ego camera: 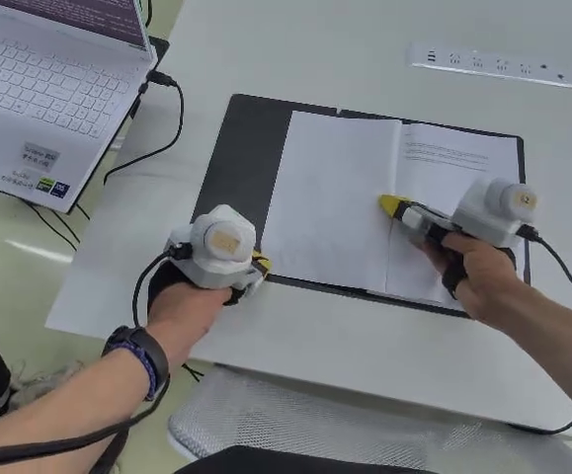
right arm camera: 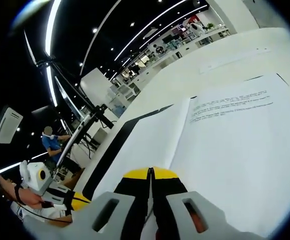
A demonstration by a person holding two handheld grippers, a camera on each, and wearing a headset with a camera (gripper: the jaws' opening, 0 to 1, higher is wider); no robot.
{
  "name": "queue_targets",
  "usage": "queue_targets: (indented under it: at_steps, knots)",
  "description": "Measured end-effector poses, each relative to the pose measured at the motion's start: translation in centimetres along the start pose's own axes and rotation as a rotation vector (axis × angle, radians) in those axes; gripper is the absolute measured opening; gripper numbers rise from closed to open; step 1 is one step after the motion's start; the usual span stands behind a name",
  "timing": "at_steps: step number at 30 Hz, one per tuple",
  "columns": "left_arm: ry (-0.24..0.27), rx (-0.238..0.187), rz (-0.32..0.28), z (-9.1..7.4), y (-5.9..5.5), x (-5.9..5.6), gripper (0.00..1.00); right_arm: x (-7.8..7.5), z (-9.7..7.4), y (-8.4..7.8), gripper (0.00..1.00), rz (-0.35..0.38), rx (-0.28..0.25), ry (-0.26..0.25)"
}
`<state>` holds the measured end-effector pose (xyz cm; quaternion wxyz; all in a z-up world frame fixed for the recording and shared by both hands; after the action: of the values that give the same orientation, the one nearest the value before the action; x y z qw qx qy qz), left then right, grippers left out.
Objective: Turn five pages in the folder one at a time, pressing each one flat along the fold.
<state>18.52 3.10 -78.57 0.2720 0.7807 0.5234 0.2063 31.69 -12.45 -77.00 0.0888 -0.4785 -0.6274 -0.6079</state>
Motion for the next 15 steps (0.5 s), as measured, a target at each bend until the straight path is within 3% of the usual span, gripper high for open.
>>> queue_targets:
  at_steps: [2,4,6,15]
  knots:
    - [0.000,0.000,-0.001,0.0,0.0,0.0,0.00,0.3,0.4,0.7,0.00,-0.006,-0.025,-0.001]
    - [-0.001,0.001,-0.006,0.0,0.0,0.0,0.00,-0.4,0.6,1.7,0.00,-0.006,-0.071,-0.062]
    - [-0.001,0.002,-0.007,0.0,0.0,0.0,0.00,-0.6,0.8,2.3,0.00,0.047,-0.119,-0.062]
    - [0.000,0.008,-0.015,0.0,0.0,0.1,0.00,-1.7,1.9,4.1,0.00,0.102,-0.192,-0.098]
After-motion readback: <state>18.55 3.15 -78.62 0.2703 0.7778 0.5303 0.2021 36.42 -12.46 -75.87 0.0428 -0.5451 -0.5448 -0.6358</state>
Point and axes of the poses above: the centre of the closed fingertips' face, and the gripper's own axes: z roughly forward along the fingers, x roughly to its left, y roughly out of its top, the point moved 1 cm from there along -z, roughly backward along the fingers, and after that the axes turned 13 degrees about y, right-handed, at the moved point
